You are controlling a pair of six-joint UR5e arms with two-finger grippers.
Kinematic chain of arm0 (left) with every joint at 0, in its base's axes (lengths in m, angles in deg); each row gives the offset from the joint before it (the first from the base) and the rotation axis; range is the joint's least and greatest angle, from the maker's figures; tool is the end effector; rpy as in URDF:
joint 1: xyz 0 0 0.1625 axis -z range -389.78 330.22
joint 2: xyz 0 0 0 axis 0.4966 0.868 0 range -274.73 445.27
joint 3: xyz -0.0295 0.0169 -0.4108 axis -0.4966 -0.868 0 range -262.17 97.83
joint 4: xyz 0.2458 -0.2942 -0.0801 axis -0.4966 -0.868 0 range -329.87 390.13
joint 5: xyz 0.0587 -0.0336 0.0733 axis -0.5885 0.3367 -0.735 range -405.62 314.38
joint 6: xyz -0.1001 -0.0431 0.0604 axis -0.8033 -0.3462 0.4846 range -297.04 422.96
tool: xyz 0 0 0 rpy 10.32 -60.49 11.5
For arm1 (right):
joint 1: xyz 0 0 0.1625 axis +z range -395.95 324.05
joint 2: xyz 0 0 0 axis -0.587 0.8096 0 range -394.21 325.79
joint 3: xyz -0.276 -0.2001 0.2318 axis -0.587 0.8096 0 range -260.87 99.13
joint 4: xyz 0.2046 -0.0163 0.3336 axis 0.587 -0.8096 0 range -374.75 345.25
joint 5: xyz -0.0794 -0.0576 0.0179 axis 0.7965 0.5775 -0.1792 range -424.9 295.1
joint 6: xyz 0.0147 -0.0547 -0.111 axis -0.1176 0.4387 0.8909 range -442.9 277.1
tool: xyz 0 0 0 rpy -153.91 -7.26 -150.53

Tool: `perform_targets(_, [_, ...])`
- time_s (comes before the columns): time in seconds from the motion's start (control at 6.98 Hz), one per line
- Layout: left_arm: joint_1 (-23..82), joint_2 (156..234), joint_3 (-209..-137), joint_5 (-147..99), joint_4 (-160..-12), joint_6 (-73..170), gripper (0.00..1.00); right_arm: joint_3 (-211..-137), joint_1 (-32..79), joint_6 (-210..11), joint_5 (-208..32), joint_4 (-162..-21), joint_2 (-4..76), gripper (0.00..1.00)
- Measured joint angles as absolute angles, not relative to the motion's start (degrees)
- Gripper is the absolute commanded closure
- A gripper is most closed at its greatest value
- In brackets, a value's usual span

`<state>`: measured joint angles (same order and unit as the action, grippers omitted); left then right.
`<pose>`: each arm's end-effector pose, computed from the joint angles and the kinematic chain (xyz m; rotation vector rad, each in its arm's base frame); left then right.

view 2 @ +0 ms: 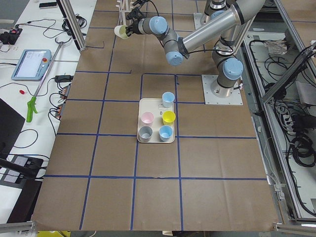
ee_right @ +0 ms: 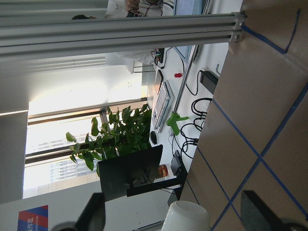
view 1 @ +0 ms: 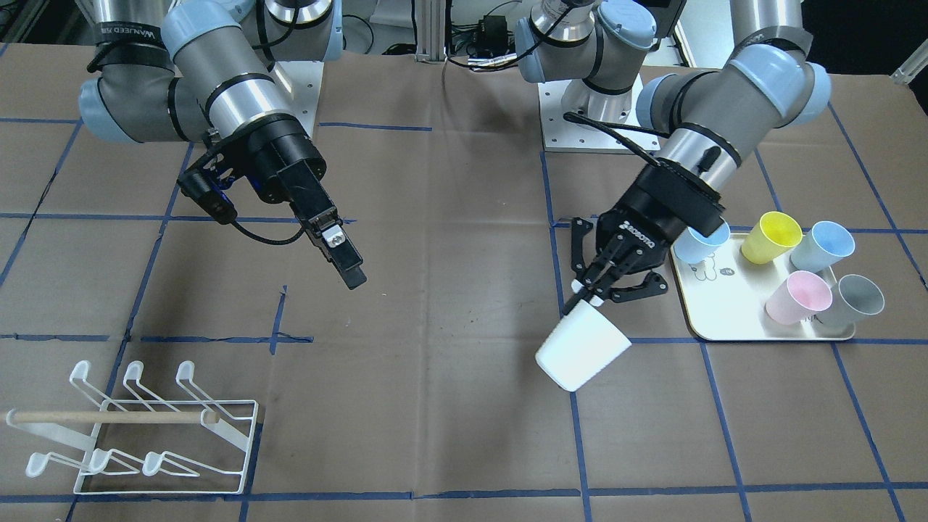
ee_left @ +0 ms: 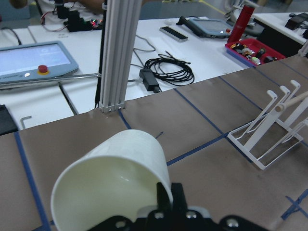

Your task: Transfer IKEA cup to right arm and place on rack

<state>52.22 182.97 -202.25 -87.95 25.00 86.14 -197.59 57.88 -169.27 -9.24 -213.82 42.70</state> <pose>-0.1570 -0.5024 0.3613 -0.7339 -2.1953 1.2240 0.2371 -0.4930 0.3850 0.9267 1.6565 -0.4987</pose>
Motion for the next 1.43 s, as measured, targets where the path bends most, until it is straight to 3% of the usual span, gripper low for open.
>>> perform_targets(0.43, [55.96,185.1,-205.53,-86.47,33.75,81.98,1.0,-197.98,57.91,-169.57,-21.72,-214.02,40.59,0.04])
perform_targets(1.15, [60.82,188.13,-205.24,-86.57,42.39,73.73,1.0,-200.25,57.62,-173.46,-15.27,-216.13,38.75,0.04])
perform_targets(1.43, [61.23,189.07,-205.22,-86.57,44.15,73.46,1.0,-200.9,57.58,-179.05,-10.63,-225.25,36.94,0.03])
